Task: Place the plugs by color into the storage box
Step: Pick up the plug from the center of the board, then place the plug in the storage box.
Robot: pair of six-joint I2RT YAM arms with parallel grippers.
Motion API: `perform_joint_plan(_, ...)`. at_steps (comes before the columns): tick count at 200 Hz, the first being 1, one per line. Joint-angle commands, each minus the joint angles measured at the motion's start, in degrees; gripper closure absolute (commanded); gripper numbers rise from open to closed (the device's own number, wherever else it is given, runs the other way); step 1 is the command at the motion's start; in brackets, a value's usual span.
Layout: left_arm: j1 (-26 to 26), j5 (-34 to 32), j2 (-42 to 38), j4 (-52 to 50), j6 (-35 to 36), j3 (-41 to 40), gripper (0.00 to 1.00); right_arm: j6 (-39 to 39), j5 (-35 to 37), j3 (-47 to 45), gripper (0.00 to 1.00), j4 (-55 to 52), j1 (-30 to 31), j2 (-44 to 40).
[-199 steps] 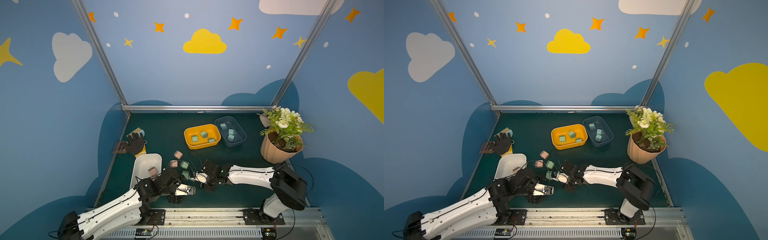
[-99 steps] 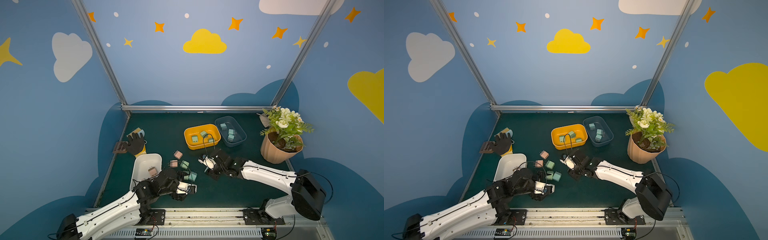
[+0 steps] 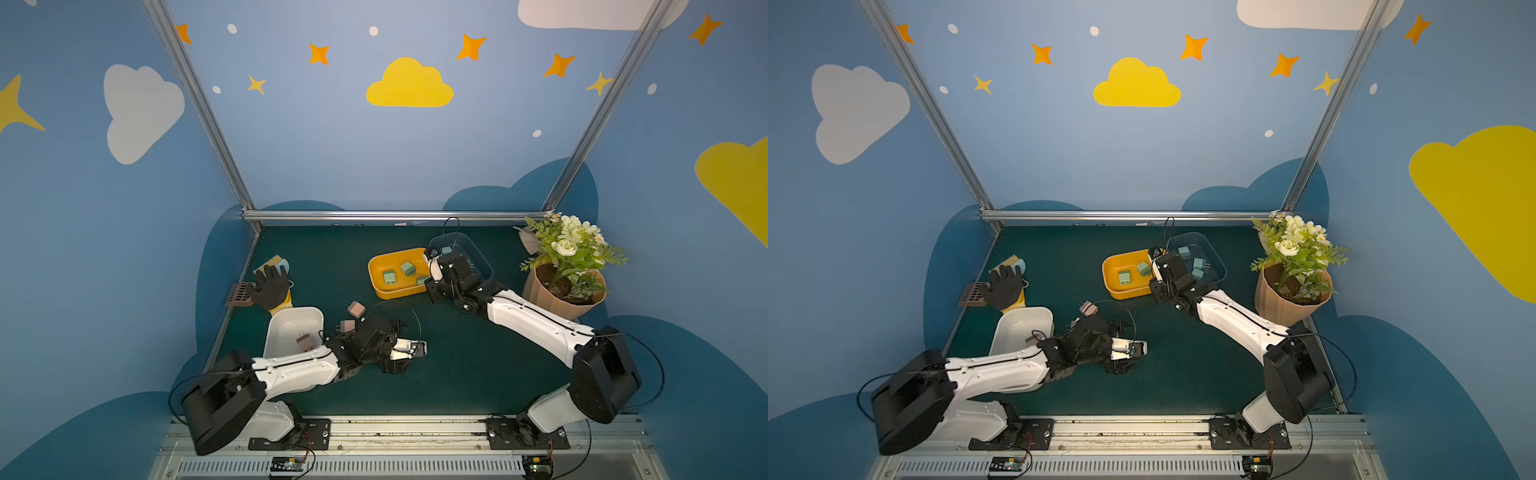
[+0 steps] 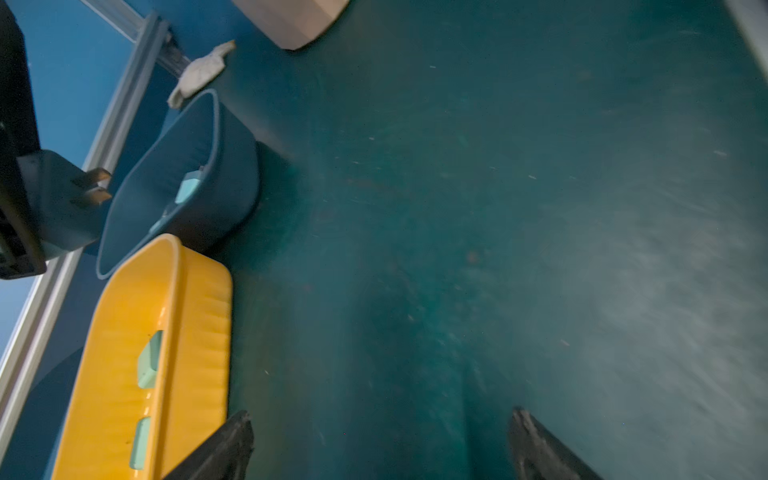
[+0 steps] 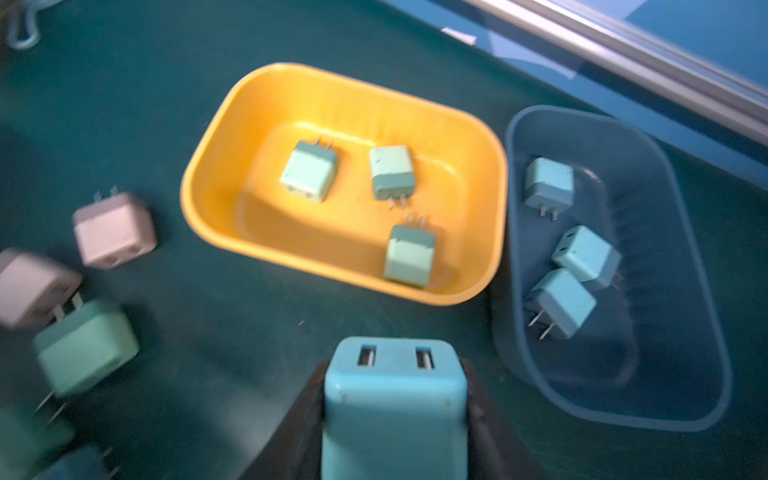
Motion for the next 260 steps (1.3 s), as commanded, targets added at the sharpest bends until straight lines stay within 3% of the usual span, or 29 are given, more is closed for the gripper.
perform_joint_plan(1, 0.6, -4.2, 4.9, 9.5, -2.7, 5.0, 0.04, 2.1, 6.6, 3.3, 1.00, 4.4, -2.5, 3.5)
perform_joint_plan(31, 2.1, -6.0, 10.1, 15.9, -7.6, 7.9, 0.04, 5.8, 9.7, 4.6, 1.00, 6.9, -6.5, 6.6)
perform_joint_plan(62, 2.5, -3.7, 14.0, 13.2, -10.6, 12.6, 0.05, 11.8, 5.3, 1.4, 1.00, 15.3, -12.2, 7.4)
perform_joint_plan(124, 3.6, 2.3, 20.2, 9.4, -16.5, 22.5, 0.05, 16.2, -3.6, 1.6, 1.00, 16.3, -20.2, 10.4)
perform_joint_plan(158, 3.9, 2.8, 24.7, 9.5, -20.5, 27.1, 0.07, 17.2, -8.7, 3.0, 1.00, 18.6, -21.7, 14.3)
perform_joint_plan(208, 3.9, 2.8, 26.1, 10.9, -20.1, 28.1, 0.07, 18.0, -14.3, 6.7, 0.97, 17.6, -22.8, 19.9)
perform_joint_plan(260, 4.3, -0.3, 26.9, 17.6, -21.3, 25.3, 0.07, 18.4, -13.7, 9.6, 0.90, 14.9, -22.0, 22.8)
